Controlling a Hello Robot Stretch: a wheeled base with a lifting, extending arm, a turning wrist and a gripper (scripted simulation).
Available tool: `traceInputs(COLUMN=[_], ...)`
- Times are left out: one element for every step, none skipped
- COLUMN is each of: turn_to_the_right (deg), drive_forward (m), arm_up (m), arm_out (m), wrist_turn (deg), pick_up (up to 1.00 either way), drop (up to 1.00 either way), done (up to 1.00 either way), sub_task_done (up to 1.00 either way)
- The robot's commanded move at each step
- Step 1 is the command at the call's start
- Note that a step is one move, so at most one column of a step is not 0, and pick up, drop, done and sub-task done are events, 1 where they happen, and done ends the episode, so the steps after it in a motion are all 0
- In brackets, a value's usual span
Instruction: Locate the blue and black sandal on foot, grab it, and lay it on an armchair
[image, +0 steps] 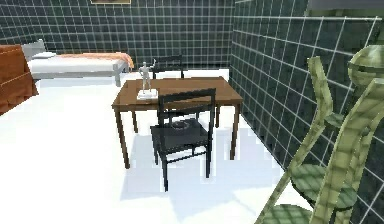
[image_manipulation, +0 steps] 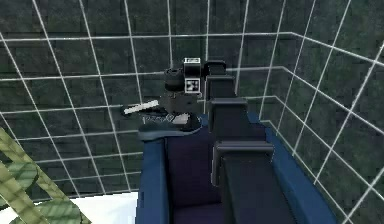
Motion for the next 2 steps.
traceInputs(turn_to_the_right=[0.0, 0.0], drive_forward=[0.00, 0.00], arm_up=[0.00, 0.00], arm_out=[0.00, 0.00], wrist_turn=[45.0, 45.0], pick_up=[0.00, 0.00], drop=[0.00, 0.00], done=[0.00, 0.00], sub_task_done=[0.00, 0.00])
